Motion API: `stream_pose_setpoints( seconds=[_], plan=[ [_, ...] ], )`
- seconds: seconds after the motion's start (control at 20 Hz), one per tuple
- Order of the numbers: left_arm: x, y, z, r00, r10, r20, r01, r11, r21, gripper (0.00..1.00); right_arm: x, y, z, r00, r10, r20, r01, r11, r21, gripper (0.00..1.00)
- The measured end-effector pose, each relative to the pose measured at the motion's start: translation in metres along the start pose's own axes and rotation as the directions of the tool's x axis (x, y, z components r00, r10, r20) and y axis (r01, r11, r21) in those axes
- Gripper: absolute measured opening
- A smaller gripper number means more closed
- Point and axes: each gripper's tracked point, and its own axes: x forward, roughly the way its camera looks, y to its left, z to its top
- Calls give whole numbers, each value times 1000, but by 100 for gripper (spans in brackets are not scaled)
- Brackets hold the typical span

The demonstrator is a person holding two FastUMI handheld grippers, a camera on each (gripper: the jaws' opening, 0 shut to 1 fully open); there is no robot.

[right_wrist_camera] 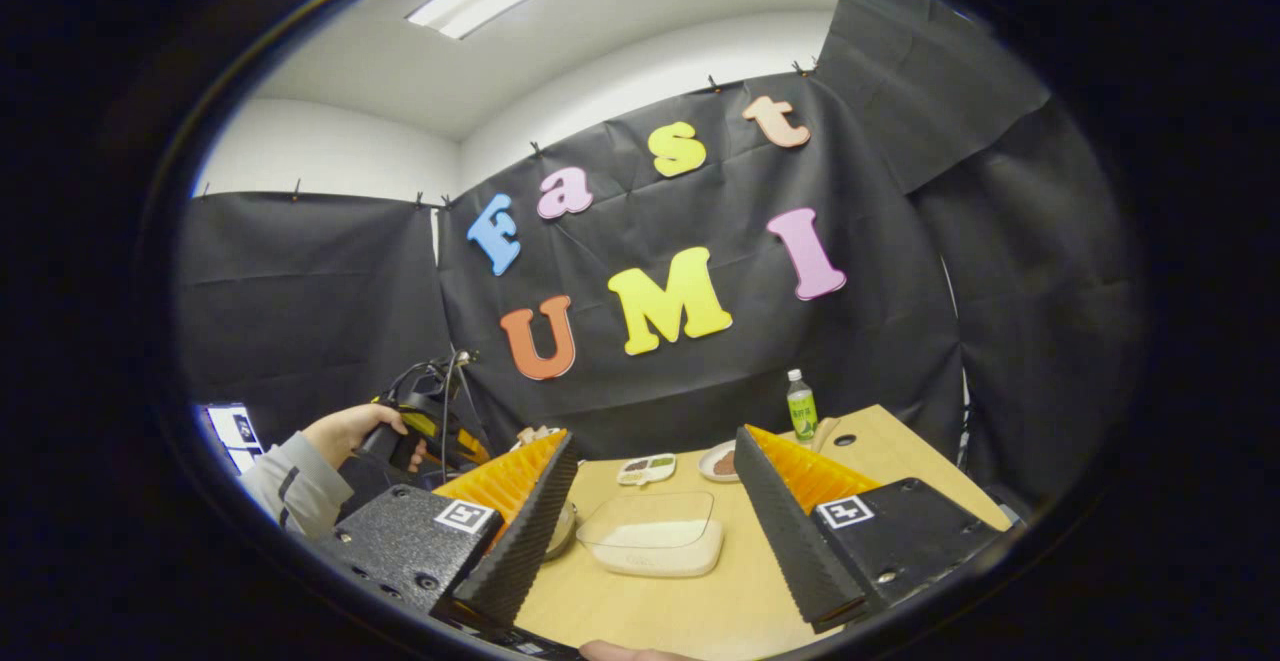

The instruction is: Close the left gripper, press the button to open the rice cooker; take a wooden spoon from the chopstick holder with the right hand, scoop a spoonful of rice and pour it into the rice cooker, then put the wooden spoon back into the chopstick holder.

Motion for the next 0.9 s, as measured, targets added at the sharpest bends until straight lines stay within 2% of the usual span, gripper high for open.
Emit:
stream_pose_setpoints(
  seconds=[0.25, 0.35, 0.4, 0.45, 0.5, 0.7, 0.8, 0.9],
  plan=[
    [4, -1, -29, 995, -2, -101, 4, 1000, 21, 90, -6, -5, 3, 1000, 0, 8, 0, 1000, -2, 100],
    [3, -1, -30, 997, -5, -78, 7, 1000, 25, 92, -9, -8, 3, 1000, 0, 7, 0, 1000, 2, 100],
    [0, -1, -31, 998, -4, -57, 6, 1000, 21, 90, -10, -10, 4, 1000, -2, 5, 2, 1000, 4, 92],
    [-1, -2, -34, 999, -4, -39, 5, 1000, 27, 92, -12, -12, 5, 1000, -6, 6, 6, 1000, 10, 92],
    [-3, -2, -37, 1000, -5, -9, 6, 999, 31, 91, -13, -12, 7, 1000, -7, 11, 7, 1000, 20, 100],
    [-15, -5, -51, 993, -10, 114, 6, 999, 41, 91, -23, -11, 8, 1000, 0, 14, 0, 1000, 24, 100],
    [-17, -5, -52, 977, -11, 215, 5, 1000, 30, 92, -27, -7, 8, 1000, 7, 15, -7, 1000, 12, 100],
    [-16, -4, -52, 944, -7, 330, -6, 999, 37, 91, -30, 1, 6, 1000, 24, 14, -24, 1000, -3, 100]
  ],
)
